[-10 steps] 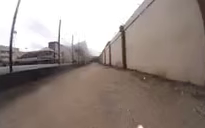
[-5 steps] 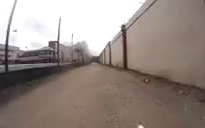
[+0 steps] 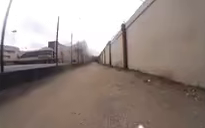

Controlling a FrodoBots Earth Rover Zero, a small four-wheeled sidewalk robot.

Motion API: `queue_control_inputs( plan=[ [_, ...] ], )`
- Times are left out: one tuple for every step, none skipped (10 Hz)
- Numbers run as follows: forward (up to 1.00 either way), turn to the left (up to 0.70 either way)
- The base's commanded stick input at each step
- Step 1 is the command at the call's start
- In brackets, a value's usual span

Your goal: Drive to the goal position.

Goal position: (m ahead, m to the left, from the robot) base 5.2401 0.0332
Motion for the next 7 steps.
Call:
queue_control_inputs(
  plan=[
    [0.3, 0.0],
    [0.3, 0.0],
    [0.3, 0.0],
    [0.3, 0.0],
    [0.3, 0.0],
    [0.3, 0.0],
    [0.3, 0.0]
  ],
)
